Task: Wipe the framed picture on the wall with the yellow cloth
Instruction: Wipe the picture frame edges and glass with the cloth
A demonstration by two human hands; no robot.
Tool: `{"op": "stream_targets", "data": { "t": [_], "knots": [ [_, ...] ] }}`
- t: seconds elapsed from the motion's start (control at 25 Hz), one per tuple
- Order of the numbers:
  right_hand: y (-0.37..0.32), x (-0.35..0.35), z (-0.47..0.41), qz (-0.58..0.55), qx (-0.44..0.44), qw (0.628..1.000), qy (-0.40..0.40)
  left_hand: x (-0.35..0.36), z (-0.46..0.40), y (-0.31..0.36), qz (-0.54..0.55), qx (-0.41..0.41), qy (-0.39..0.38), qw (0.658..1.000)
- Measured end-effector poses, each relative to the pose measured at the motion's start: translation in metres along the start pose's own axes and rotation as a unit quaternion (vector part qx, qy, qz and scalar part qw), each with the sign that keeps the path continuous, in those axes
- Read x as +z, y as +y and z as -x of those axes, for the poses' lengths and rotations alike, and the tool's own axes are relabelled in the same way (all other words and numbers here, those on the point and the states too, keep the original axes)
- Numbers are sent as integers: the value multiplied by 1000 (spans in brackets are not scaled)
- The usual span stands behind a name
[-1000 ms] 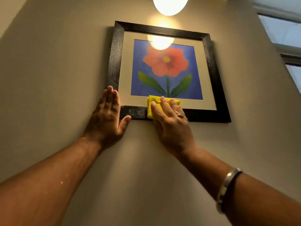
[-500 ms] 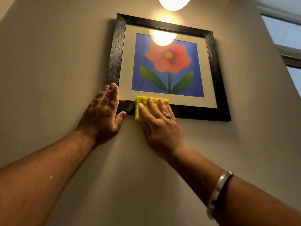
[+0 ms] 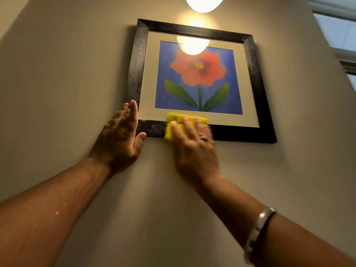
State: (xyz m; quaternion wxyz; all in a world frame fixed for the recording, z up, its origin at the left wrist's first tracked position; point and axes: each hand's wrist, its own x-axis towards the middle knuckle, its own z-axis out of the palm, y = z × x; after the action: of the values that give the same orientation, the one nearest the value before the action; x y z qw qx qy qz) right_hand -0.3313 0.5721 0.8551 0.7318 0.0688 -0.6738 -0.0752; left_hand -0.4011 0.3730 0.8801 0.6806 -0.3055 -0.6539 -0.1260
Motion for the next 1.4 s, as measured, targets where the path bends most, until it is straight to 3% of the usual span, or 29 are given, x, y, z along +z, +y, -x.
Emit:
{"op": "stream_targets", "data": {
  "t": [0.08, 0.16, 0.28, 0.4, 0.48, 0.56, 0.68, 0.76, 0.88, 1.0, 1.2, 1.4],
  "knots": [
    [-2, 1, -2, -3, -76, 996, -42, -1, 1, -3, 11, 8, -2, 1000],
    [38, -10, 0, 23, -91, 995, -41, -2, 2, -3, 13, 12, -5, 1000],
    [117, -34, 18, 28, 81, 996, 0, 0, 1, -1, 14, 7, -2, 1000],
    [106, -32, 22, 34, 283, 956, 66, 2, 3, -3, 1, 11, 13, 1000],
    [51, -16, 10, 9, 224, 973, 60, 4, 3, -3, -4, 8, 23, 1000],
    [-4, 2, 6, -22, 65, 997, 18, 5, 2, -3, -5, 8, 31, 999],
    [-18, 8, 6, -22, -54, 998, -23, 4, 4, -6, -20, -6, 31, 999],
    [16, 0, 9, 10, -52, 999, 0, 4, 7, -2, -32, -32, 42, 998],
    [77, -15, 20, 46, 78, 995, 47, 4, 10, -1, -59, -63, 47, 995],
    [60, -14, 13, 51, 143, 987, 45, 2, 11, -4, -79, -87, 55, 992],
    [-34, 15, -17, 18, -88, 996, -1, 1, 13, -9, -86, -133, 70, 985],
    [36, -8, -10, 76, -135, 987, -34, 1, 13, -9, -62, -141, 84, 985]
  ]
}}
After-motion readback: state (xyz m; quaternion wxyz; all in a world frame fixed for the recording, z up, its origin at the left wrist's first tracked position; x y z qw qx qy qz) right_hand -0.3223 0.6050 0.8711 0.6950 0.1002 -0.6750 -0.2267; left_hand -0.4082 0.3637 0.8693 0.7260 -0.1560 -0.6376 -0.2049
